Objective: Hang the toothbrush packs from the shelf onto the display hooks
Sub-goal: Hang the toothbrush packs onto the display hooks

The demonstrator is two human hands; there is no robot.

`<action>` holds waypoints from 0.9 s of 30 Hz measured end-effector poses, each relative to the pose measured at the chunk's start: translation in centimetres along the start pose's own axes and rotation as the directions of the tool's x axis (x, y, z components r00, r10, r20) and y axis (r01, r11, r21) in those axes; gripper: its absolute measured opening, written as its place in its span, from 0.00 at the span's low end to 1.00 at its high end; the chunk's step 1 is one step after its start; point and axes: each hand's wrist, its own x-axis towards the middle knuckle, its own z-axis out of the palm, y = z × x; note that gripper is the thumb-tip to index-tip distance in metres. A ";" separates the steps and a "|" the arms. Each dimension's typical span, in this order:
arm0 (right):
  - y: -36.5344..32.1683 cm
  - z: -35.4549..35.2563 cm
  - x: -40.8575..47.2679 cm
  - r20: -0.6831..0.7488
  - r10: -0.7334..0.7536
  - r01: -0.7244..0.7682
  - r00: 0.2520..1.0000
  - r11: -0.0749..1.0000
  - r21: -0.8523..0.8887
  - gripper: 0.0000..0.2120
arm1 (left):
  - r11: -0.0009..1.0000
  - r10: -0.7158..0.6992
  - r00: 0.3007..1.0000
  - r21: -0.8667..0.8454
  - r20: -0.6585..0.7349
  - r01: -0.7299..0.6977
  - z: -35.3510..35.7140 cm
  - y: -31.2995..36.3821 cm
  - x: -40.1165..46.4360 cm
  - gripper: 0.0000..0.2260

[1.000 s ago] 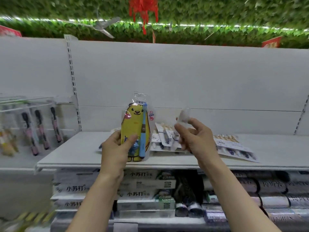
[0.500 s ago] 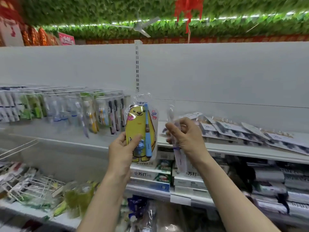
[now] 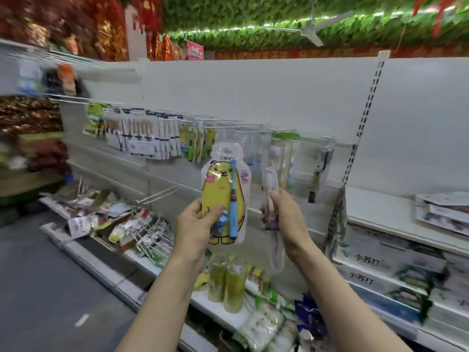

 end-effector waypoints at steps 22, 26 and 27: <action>9.2 17.0 24.2 -0.220 -0.176 0.159 0.959 0.983 -0.096 0.13 | 0.998 0.022 1.000 0.054 -0.003 -0.022 -13.9 0.5 25.6 0.10; 9.7 18.8 27.6 -0.240 -0.183 0.156 0.953 0.980 -0.126 0.13 | 0.999 -0.013 1.000 0.031 0.026 0.012 -14.8 -0.1 29.3 0.11; 9.8 19.2 28.2 -0.249 -0.185 0.153 0.951 0.978 -0.144 0.14 | 0.999 -0.017 0.999 0.030 0.032 0.016 -15.0 -0.2 30.2 0.10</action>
